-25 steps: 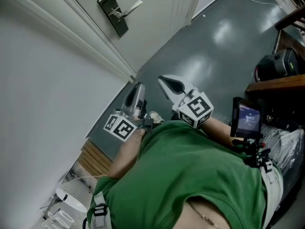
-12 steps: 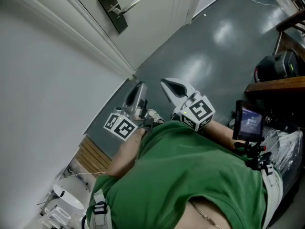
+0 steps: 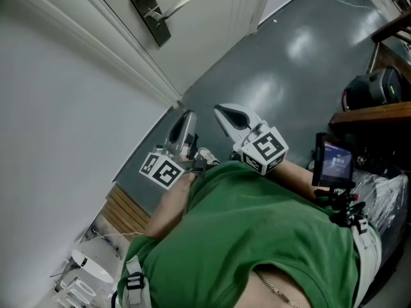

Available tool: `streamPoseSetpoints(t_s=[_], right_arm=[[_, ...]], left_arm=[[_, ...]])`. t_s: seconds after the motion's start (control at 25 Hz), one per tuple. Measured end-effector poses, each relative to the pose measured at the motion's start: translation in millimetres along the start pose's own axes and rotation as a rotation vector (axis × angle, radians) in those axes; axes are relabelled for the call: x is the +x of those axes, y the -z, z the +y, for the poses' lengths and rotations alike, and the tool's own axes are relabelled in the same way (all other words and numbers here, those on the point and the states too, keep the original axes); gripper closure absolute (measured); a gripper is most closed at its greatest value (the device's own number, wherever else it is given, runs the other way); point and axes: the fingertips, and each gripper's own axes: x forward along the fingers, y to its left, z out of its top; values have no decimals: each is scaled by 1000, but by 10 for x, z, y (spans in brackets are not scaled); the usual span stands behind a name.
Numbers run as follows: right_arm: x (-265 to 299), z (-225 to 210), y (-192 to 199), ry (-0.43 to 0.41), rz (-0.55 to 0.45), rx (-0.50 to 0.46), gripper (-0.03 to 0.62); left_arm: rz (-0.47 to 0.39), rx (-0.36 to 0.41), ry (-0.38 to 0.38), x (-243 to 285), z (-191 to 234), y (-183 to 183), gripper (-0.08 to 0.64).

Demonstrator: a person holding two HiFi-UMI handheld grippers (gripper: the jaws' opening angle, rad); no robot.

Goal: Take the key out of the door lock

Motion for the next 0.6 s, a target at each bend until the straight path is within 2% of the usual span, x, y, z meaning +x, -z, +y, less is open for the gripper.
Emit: streamPoseSetpoints(t_s=[0.6], right_arm=[[29,1,9,4,13,-8,589]], left_arm=[[8,-28,11,15,26,71,534]])
